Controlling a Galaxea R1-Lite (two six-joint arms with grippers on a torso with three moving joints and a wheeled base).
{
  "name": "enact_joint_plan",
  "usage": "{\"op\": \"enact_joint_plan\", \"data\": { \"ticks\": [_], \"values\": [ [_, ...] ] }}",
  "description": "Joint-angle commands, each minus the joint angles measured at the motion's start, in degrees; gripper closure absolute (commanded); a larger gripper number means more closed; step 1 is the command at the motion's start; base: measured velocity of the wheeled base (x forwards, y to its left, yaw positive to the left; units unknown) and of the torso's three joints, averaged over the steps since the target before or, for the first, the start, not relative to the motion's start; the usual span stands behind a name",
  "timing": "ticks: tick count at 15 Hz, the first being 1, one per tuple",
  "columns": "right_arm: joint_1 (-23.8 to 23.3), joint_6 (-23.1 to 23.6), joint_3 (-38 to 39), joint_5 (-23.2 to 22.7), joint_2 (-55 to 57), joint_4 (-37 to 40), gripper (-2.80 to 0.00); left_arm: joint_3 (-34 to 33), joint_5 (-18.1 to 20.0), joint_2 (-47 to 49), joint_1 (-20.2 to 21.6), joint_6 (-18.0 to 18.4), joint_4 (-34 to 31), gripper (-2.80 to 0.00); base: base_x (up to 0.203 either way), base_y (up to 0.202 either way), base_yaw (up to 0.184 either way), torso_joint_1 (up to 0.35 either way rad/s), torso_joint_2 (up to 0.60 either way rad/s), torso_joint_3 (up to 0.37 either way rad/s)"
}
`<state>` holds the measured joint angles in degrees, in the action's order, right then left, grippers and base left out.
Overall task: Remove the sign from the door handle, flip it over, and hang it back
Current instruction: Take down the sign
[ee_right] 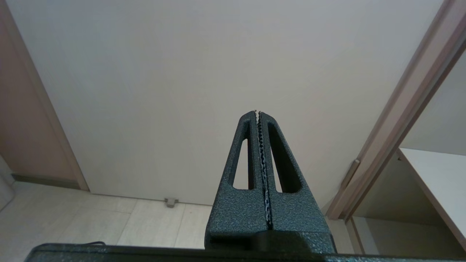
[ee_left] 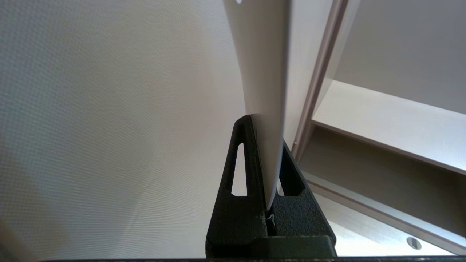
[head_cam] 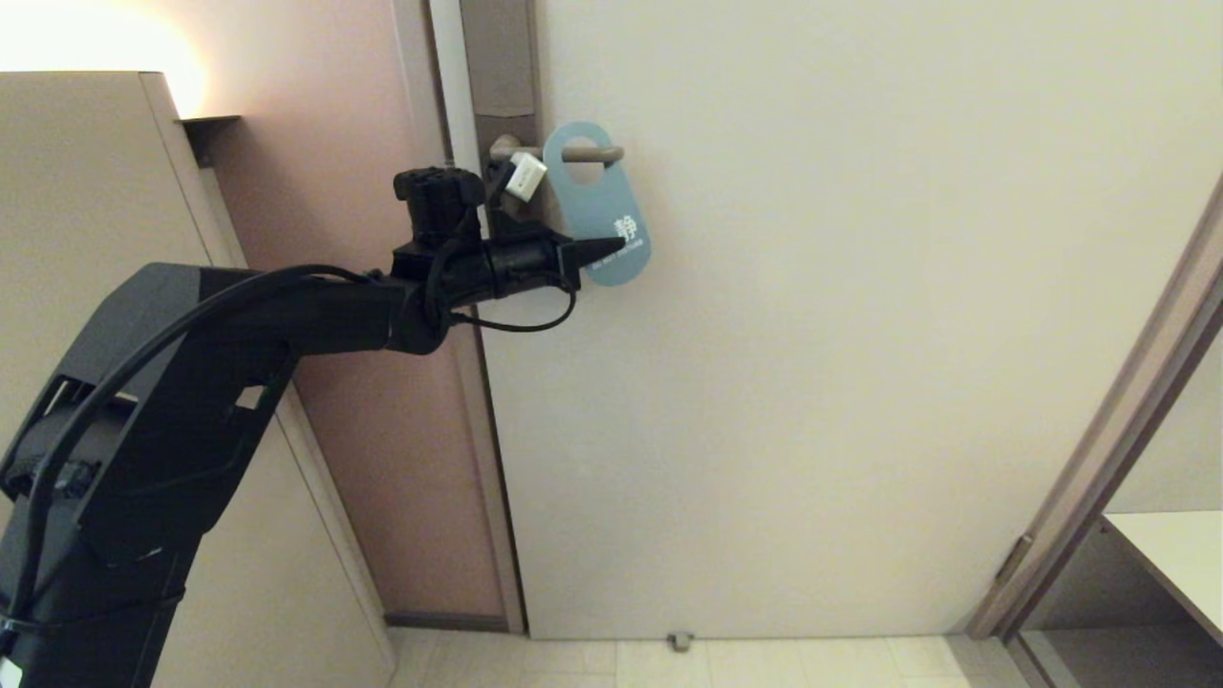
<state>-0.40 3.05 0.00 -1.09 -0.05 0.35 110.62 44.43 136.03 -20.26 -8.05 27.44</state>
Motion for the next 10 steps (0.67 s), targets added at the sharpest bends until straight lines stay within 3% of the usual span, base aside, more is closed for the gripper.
{"op": "enact_joint_plan", "data": {
  "ticks": [1,10],
  "values": [
    [0.0,0.0,0.0,-0.1,0.0,0.0,0.0,0.2,0.2,-0.3,-0.3,0.0,0.2,0.0,0.0,0.0,0.0,0.0,0.0,0.0],
    [0.0,0.0,0.0,-0.1,0.0,0.0,0.0,0.3,0.2,1.7,-0.1,0.0,0.3,0.0,0.0,0.0,0.0,0.0,0.0,0.0]
  ]
}}
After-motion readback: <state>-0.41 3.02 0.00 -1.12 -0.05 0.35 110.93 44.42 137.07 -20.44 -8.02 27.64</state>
